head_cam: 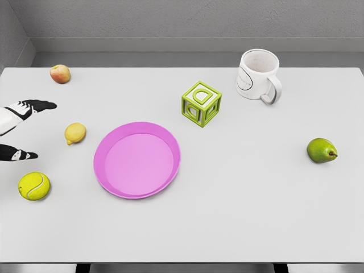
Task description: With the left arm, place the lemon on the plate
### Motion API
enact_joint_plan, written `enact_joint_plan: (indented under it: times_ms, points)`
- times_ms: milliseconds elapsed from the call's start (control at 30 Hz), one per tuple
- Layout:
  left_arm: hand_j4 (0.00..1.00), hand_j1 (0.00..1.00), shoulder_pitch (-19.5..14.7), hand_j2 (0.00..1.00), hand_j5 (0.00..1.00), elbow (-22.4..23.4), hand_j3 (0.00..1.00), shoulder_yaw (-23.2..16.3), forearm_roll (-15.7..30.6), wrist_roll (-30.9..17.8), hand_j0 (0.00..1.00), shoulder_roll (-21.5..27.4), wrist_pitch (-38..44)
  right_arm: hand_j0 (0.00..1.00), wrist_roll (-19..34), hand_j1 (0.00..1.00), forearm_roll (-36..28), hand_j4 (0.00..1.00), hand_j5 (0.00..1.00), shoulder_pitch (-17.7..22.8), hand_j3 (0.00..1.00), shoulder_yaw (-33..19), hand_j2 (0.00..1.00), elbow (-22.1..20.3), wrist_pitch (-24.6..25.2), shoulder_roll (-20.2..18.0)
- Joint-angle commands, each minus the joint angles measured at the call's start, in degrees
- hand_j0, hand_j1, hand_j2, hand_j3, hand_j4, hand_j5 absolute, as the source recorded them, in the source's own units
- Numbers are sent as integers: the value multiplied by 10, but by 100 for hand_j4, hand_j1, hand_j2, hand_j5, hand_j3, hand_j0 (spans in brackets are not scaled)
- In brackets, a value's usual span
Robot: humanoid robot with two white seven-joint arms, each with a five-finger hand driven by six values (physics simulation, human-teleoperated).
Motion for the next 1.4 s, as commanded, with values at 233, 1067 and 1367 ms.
enact_joint_plan:
  times_ms: [233,1067,1367]
  points:
    - [100,100,1,100,100,3,100,21,-5,-14,100,-11,1,100,0,100,0,100,100,1,100,1,100,0,0,0]
    - [100,100,-205,100,100,43,100,-114,-271,-109,100,-90,1,100,0,100,0,100,100,1,100,1,100,0,0,0]
    - [100,100,-232,100,100,81,100,-132,-280,-151,100,-102,1,100,0,100,0,100,100,1,100,1,100,0,0,0]
